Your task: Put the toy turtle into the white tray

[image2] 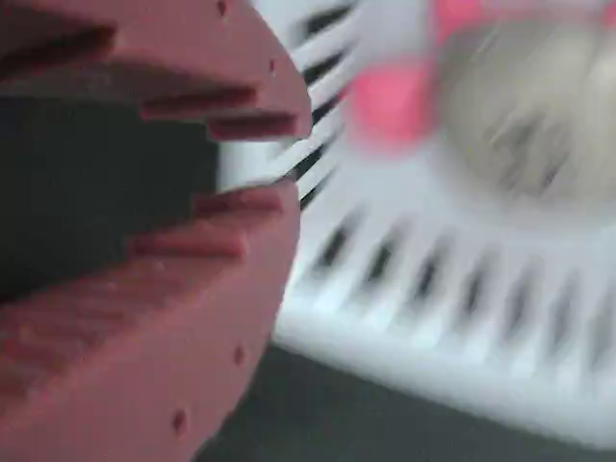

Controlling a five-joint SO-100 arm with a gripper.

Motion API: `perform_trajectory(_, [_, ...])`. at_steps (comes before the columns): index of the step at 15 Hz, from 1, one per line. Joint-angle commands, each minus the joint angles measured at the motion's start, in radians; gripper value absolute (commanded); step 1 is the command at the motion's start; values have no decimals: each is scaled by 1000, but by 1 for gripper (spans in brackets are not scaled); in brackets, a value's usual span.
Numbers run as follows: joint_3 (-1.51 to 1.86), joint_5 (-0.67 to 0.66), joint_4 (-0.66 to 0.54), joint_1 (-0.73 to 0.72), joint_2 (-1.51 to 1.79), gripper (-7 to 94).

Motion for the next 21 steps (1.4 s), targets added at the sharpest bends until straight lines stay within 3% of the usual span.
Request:
perform_trajectory(1, [100,75,-126,94,284,0])
perform_trajectory(6, [686,127,-382,244,712,0])
perform_trajectory(10, [1341,44,-643,252,1017,0])
perform_trajectory(12, [1483,51,-611,268,1158,0])
perform_trajectory(21, [1638,49,-190,293,1615,0])
